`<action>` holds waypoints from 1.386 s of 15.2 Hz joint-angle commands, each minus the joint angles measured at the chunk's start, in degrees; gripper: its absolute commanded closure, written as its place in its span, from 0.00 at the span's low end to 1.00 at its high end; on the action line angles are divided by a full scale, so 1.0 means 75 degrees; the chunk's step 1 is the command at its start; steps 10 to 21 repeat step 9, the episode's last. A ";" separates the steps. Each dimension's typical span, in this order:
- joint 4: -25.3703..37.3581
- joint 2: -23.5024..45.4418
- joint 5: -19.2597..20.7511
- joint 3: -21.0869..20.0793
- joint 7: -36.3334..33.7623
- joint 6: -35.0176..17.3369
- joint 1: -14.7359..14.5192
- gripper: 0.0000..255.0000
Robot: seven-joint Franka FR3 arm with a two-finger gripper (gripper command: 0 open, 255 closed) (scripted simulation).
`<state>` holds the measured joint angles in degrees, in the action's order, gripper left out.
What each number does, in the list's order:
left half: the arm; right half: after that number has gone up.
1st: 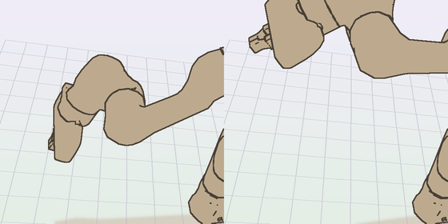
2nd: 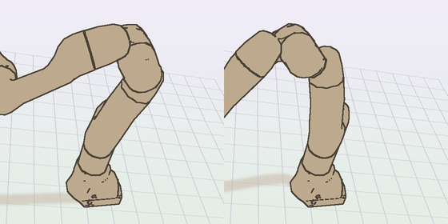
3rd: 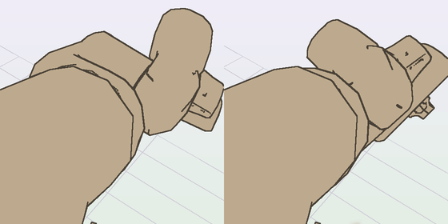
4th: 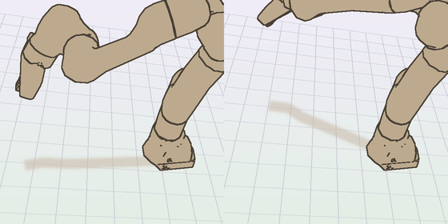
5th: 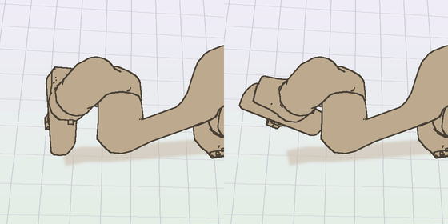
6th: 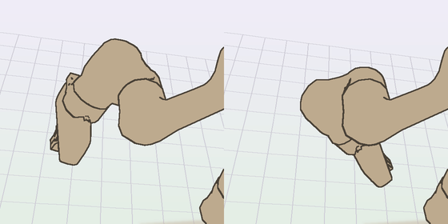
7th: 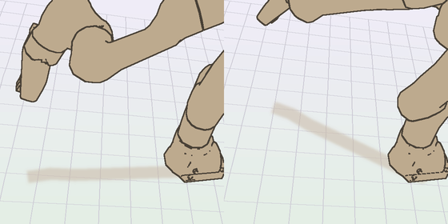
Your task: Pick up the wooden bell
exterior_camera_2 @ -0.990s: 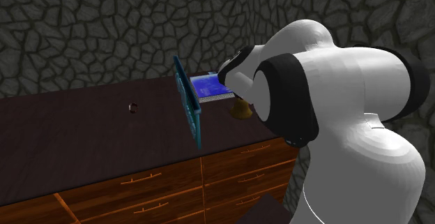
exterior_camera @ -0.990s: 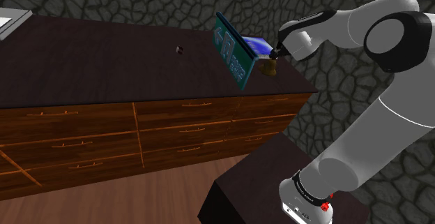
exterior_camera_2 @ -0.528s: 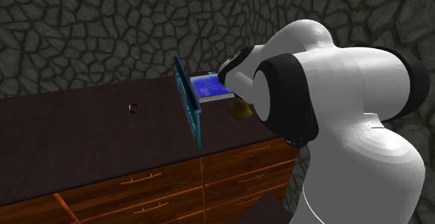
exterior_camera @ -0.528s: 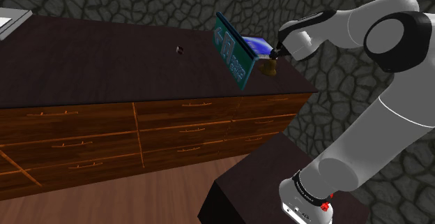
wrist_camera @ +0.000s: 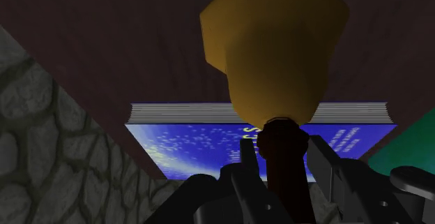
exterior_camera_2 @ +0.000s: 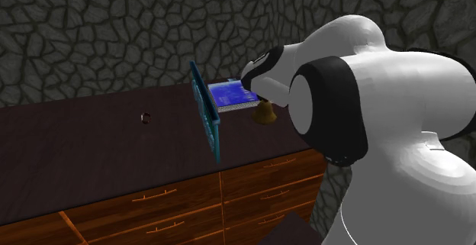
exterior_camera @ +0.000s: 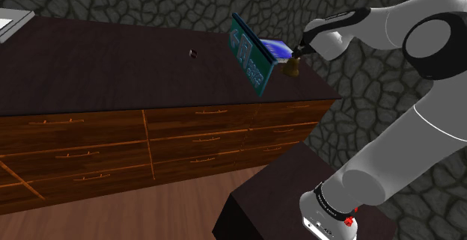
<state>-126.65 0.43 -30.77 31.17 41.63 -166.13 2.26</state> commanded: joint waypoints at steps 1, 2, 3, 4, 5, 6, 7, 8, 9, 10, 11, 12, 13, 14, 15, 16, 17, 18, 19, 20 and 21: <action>0.0058 -0.0159 0.0539 0.0032 -0.0456 0.0157 0.0009 1.00; 0.0090 -0.0221 0.0730 0.0032 -0.0618 0.0232 0.0025 1.00; 0.0127 -0.0281 0.0910 0.0028 -0.0770 0.0310 0.0044 1.00; 0.0166 -0.0338 0.1080 0.0024 -0.0913 0.0389 0.0062 1.00; 0.0209 -0.0394 0.1239 0.0016 -0.1048 0.0471 0.0083 1.00; 0.0255 -0.0447 0.1387 0.0006 -0.1174 0.0555 0.0104 1.00; 0.0303 -0.0499 0.1527 -0.0005 -0.1293 0.0640 0.0125 1.00; 0.0311 -0.0506 0.1547 -0.0009 -0.1310 0.0653 0.0131 1.00; 0.0310 -0.0507 0.1549 -0.0010 -0.1312 0.0653 0.0132 1.00; 0.0310 -0.0507 0.1549 -0.0010 -0.1312 0.0653 0.0132 1.00; 0.0310 -0.0507 0.1549 -0.0010 -0.1312 0.0653 0.0132 1.00; 0.0310 -0.0507 0.1549 -0.0010 -0.1312 0.0653 0.0132 1.00; 0.0310 -0.0507 0.1549 -0.0010 -0.1312 0.0653 0.0132 1.00; 0.0310 -0.0507 0.1549 -0.0010 -0.1312 0.0653 0.0132 1.00; 0.0310 -0.0507 0.1549 -0.0010 -0.1312 0.0653 0.0132 1.00; 0.0310 -0.0507 0.1549 -0.0010 -0.1312 0.0653 0.0132 1.00; 0.0310 -0.0507 0.1549 -0.0010 -0.1312 0.0653 0.0132 1.00; 0.0310 -0.0507 0.1549 -0.0010 -0.1312 0.0653 0.0132 1.00; 0.0310 -0.0507 0.1549 -0.0010 -0.1312 0.0653 0.0132 1.00; 0.0310 -0.0507 0.1549 -0.0010 -0.1312 0.0653 0.0132 1.00; 0.0310 -0.0507 0.1549 -0.0010 -0.1312 0.0653 0.0132 1.00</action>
